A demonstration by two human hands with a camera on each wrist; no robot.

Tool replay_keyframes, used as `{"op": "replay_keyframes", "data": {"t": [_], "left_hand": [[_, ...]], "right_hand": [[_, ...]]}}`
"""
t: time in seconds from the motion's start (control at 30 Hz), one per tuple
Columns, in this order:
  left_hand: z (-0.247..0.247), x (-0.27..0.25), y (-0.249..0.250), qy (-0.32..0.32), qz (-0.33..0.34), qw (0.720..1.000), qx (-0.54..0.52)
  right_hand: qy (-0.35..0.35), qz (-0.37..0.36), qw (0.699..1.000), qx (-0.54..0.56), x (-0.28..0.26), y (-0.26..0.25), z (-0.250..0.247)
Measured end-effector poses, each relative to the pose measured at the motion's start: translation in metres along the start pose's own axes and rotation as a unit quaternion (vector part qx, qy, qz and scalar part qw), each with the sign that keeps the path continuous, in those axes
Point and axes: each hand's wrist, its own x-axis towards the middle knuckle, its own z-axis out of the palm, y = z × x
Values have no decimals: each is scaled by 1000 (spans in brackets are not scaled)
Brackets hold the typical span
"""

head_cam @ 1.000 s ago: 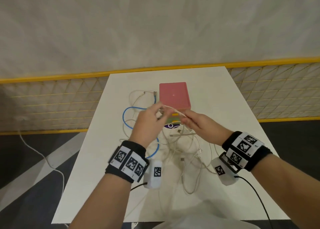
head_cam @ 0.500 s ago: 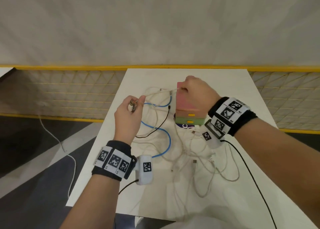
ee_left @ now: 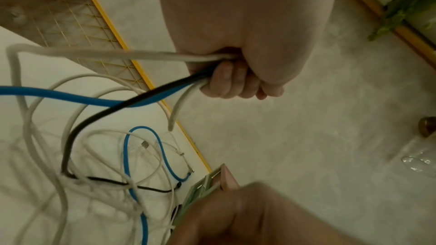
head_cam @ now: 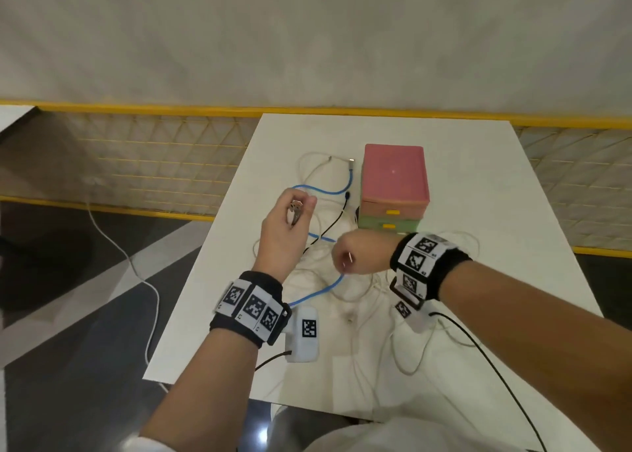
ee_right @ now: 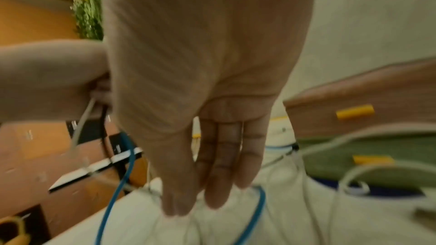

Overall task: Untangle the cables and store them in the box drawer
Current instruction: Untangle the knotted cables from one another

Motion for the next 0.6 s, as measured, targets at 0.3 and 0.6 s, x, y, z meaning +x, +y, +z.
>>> {"op": "replay_keyframes", "data": {"t": [0.3, 0.6], "left_hand": [[11, -15, -6, -26, -27, 999, -4], [15, -35, -15, -50, -38, 998, -30]], "right_hand": [[-95, 24, 995, -22, 6, 5, 74], [-54, -31, 995, -78, 1, 12, 88]]}}
